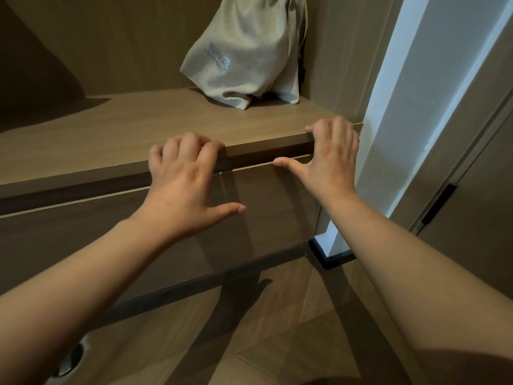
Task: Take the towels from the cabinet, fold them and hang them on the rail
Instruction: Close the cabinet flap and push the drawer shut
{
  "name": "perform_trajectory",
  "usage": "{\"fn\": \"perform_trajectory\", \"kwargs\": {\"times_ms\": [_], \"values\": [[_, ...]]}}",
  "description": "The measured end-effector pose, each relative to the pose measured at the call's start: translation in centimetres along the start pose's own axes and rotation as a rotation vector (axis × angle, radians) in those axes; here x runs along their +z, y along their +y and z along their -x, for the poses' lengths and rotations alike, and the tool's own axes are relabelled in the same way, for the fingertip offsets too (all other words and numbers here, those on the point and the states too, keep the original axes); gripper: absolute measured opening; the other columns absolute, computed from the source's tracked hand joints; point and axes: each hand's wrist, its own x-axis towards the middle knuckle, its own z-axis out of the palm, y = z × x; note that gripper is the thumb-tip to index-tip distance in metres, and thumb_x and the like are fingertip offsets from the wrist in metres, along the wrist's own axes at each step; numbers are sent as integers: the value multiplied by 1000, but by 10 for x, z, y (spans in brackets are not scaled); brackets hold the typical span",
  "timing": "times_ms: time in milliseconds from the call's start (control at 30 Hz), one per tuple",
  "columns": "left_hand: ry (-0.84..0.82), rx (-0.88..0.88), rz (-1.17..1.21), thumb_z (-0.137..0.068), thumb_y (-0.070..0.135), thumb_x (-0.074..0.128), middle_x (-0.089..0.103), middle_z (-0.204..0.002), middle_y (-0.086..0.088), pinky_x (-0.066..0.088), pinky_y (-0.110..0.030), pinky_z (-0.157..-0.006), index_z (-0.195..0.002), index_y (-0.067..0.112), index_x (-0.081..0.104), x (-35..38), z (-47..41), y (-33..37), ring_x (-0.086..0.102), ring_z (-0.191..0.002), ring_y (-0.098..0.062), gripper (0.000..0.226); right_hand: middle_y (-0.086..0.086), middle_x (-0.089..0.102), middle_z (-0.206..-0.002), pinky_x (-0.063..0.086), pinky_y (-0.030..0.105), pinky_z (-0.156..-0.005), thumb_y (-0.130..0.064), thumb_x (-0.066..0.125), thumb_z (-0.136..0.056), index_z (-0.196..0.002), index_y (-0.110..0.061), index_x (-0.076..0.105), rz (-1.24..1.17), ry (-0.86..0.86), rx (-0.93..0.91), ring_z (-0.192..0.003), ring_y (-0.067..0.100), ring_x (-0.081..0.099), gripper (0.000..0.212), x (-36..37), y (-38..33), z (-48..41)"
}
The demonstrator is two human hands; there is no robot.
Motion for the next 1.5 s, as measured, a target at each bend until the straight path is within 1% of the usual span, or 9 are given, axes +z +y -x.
{"fn": "perform_trajectory", "kwargs": {"times_ms": [300,500,633,867,1000,1133,1200,1400,1500], "values": [[57,0,-59,-69,65,67,39,-129,-9,27,-51,-105,-138,19,41,7,0,-1,36,-118,-31,88,12,53,-109,37,42,-99,-82,51,-68,-108,-15,53,29,41,6,-106,29,50,78,3,-2,2],[137,-48,-124,-69,21,81,46,-116,-13,35,-46,-86,-122,15,50,14,-14,1,41,-101,-34,62,12,51,-108,37,43,-99,-75,60,-71,-107,-14,52,55,-18,8,-104,29,49,71,-6,-7,2],[113,-71,-145,-63,23,86,46,-110,-12,35,-41,-75,-113,16,50,13,-25,-1,41,-92,-31,62,12,52,-111,38,45,-101,-59,73,-73,-113,-14,52,58,-80,-45,-108,30,49,64,-12,-3,4],[61,-86,-125,-66,21,84,49,-116,-13,39,-45,-80,-114,16,53,9,-24,1,44,-97,-33,57,11,53,-114,40,44,-101,-46,80,-72,-116,-14,52,42,-166,14,-112,29,50,62,-25,-12,1],[-62,-103,-44,-68,23,81,50,-117,-7,39,-42,-81,-114,20,54,-13,-30,3,44,-100,-28,53,6,52,-126,38,42,-107,-44,78,-75,-128,-16,50,28,-396,21,-124,25,45,67,-48,-15,-6],[-330,-138,134,-79,28,74,48,-127,2,42,-34,-94,-126,26,52,-53,-41,3,45,-112,-19,52,0,39,-153,29,37,-114,-37,68,-88,-148,-20,38,-19,-765,73,-143,20,30,69,-89,-15,-35],[-495,-172,216,-83,32,72,50,-130,1,43,-32,-99,-132,23,50,-80,-51,2,49,-116,-19,55,-1,36,-155,25,33,-116,-34,60,-95,-150,-20,35,-37,-885,125,-145,18,28,62,-118,-16,-52],[-714,-227,282,-87,38,66,56,-127,-6,45,-35,-98,-130,17,52,-181,-68,15,54,-116,-24,50,6,55,-141,38,30,-107,-32,66,-91,-139,-13,52,-59,-1032,264,-131,23,50,54,-226,-40,-102],[-745,-253,338,-88,38,64,56,-129,-8,43,-32,-98,-131,15,50,-243,-73,26,54,-118,-25,51,17,71,-110,52,35,-90,-17,81,-78,-112,0,71,-120,-920,276,-100,32,69,40,-286,-55,-128]]}}
